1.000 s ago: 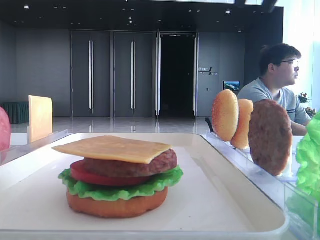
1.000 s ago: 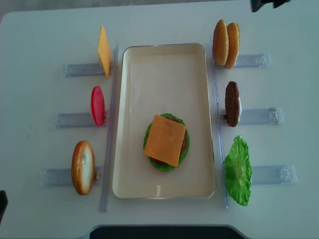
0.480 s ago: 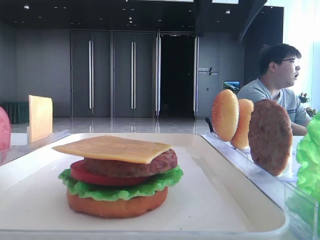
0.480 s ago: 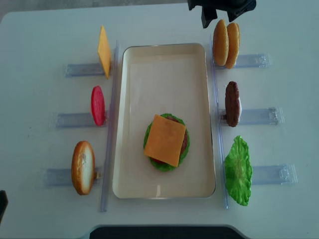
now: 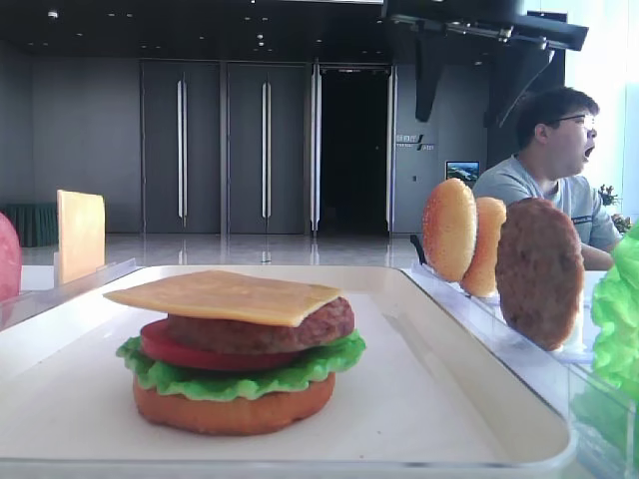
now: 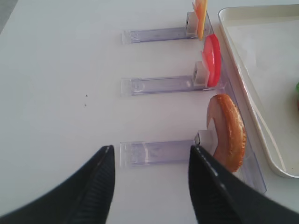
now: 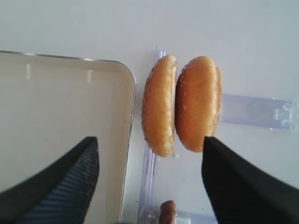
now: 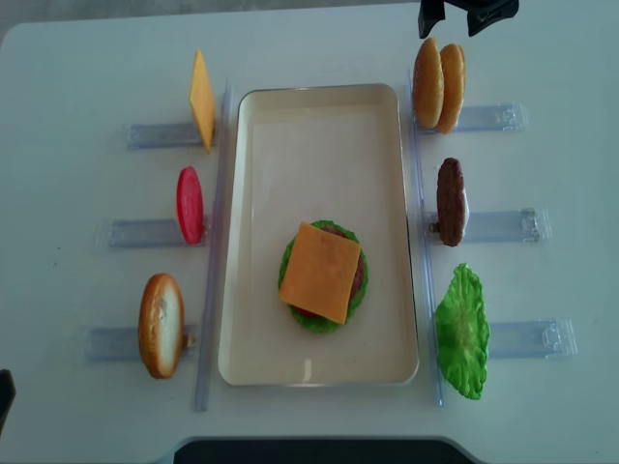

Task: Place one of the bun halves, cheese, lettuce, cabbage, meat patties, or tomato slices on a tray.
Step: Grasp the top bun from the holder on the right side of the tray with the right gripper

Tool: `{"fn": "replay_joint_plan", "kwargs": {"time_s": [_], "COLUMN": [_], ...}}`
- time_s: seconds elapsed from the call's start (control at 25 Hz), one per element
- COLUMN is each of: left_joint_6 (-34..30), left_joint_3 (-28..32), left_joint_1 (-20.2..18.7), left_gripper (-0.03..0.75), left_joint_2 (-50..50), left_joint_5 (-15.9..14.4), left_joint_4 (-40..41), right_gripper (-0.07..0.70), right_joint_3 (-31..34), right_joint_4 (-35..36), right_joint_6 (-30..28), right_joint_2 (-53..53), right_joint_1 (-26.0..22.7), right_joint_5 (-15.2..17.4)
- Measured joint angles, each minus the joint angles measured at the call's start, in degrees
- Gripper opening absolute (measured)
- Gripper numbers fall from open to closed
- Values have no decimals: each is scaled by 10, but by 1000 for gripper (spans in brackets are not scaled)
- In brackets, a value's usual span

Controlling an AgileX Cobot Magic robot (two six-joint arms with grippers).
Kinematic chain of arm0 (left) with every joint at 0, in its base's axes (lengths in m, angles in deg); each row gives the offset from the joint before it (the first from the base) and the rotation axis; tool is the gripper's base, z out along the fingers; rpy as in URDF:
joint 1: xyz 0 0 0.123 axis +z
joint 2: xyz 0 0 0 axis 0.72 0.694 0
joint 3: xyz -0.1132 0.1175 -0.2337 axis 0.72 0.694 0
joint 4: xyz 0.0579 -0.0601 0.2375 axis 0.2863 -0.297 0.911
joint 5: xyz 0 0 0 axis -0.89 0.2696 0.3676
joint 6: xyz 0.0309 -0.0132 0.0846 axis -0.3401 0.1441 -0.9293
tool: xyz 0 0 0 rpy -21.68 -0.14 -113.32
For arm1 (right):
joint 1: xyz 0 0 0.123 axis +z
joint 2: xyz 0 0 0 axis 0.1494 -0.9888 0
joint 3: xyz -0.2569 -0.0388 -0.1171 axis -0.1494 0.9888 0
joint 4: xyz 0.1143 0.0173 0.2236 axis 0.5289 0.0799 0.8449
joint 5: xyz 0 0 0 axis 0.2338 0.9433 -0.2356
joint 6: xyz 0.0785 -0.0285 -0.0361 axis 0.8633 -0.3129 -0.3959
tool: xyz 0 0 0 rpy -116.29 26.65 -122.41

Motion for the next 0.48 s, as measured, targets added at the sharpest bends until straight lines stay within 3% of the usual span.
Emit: {"fn": "replay_joint_plan", "kwargs": {"time_s": [0.48], "left_joint_6": [0], "left_joint_3": [0], "left_joint_1": [0], "left_gripper": [391], "left_joint_2": [0], "left_joint_5": [0], "left_joint_4": [0], "right_gripper": [452], "right_joint_3": [-4], "right_joint_4": [14], "right_joint_6": [-22], "right_joint_2": [-55], "right_joint_1": [0], "right_joint_5": [-33]}}
